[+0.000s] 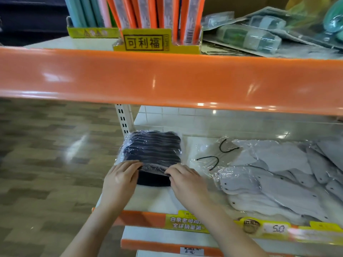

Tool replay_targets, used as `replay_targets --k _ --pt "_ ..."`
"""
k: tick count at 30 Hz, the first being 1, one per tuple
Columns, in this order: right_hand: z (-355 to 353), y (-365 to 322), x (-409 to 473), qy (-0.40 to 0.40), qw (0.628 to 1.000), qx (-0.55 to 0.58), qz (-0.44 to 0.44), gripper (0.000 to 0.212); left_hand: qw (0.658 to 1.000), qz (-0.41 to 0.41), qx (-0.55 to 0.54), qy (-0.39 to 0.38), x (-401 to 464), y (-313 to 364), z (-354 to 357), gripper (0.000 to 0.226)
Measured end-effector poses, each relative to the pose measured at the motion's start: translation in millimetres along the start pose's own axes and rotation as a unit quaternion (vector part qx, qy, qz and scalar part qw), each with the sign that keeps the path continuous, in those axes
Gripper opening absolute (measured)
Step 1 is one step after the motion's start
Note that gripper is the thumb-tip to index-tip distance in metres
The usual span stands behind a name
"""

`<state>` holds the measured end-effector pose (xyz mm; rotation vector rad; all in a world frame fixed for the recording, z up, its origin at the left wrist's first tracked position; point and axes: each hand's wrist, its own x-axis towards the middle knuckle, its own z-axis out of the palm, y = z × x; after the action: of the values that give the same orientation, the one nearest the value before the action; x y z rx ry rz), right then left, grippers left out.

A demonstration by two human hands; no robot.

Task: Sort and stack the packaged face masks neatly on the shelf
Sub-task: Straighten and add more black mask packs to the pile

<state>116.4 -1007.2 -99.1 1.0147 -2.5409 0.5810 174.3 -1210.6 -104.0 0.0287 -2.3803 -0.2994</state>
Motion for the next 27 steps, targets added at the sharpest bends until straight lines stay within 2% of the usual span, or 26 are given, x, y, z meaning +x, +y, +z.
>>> replay_targets --k 5,10,16,22,27 --pt "15.4 -0.3 -7.8 -0.013 1.0 -0.01 0.001 0.026 0.999 0.007 -0.028 -0.034 -10.3 -8.6 2.6 0.036" --pt "20.9 -3.1 -11.7 -0.022 1.0 -0.019 0.005 0.036 0.996 0.002 -0.025 -0.084 -18.0 -15.9 6.0 0.044" --pt "26.2 -5.3 -15.4 -0.024 0.999 -0.032 0.008 0.032 0.989 -0.017 0.005 -0.145 -21.7 -13.1 7.6 0.051" --pt "26.0 -8.8 -18.9 -0.033 0.999 -0.031 0.026 0.031 0.976 -0.053 0.054 -0.205 -24.6 4.9 12.4 0.045" --pt "25.9 -8.0 -19.0 -0.042 0.998 -0.024 0.038 0.032 0.968 -0.071 0.091 -0.225 -23.7 12.2 19.4 0.045"
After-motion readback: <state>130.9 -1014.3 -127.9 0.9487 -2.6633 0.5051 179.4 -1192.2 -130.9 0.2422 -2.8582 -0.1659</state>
